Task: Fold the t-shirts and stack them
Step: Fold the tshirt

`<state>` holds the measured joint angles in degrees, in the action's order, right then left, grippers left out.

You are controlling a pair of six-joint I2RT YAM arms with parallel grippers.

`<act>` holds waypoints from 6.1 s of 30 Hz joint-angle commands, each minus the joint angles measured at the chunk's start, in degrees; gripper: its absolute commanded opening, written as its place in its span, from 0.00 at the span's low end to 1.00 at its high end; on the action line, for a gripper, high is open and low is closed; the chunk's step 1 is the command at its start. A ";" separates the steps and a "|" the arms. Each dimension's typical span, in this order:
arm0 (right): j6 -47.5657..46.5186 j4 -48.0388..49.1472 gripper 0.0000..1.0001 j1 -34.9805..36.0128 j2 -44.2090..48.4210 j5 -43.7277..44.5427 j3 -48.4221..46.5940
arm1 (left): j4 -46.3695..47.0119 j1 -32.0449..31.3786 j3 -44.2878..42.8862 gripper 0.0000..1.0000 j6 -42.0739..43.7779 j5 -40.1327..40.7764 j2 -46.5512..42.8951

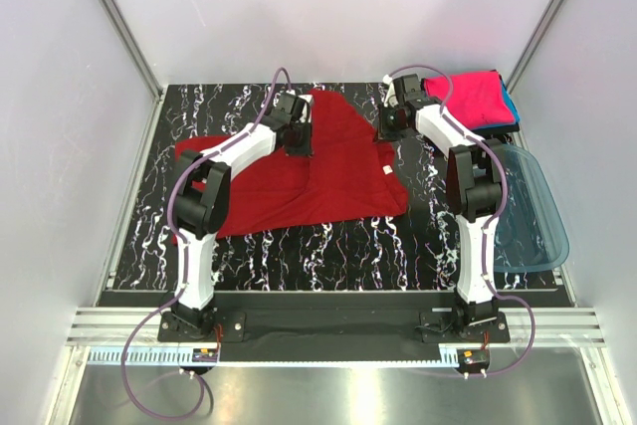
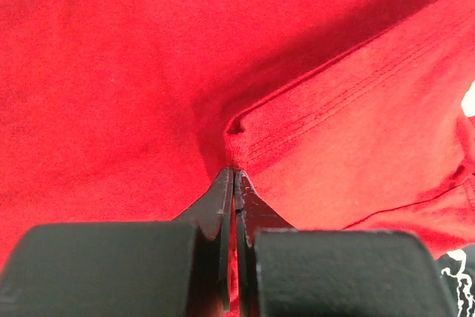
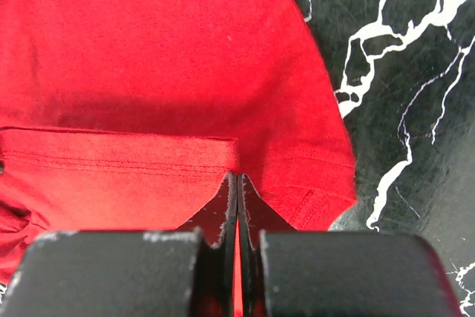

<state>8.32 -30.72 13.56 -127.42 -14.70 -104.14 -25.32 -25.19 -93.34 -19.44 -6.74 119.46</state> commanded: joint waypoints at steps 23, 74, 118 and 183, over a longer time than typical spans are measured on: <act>-2.52 10.33 0.02 2.26 -3.01 -0.33 -3.26 | 3.79 0.32 3.87 0.00 -2.79 6.48 -3.71; 41.96 26.41 0.61 4.89 -45.21 3.97 -53.90 | -4.47 40.83 -11.94 0.58 -4.38 7.54 11.14; 16.12 36.43 0.00 0.06 -23.24 -1.12 -34.39 | -5.09 41.80 -14.94 0.00 -2.97 0.15 6.22; 17.87 49.52 0.00 -0.91 -6.62 -8.59 -6.34 | -6.41 45.58 -19.25 0.00 -1.83 -1.96 10.45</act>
<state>27.00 15.57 13.26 -139.76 -22.20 -111.26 -34.33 19.75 -113.19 -21.52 -8.78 134.98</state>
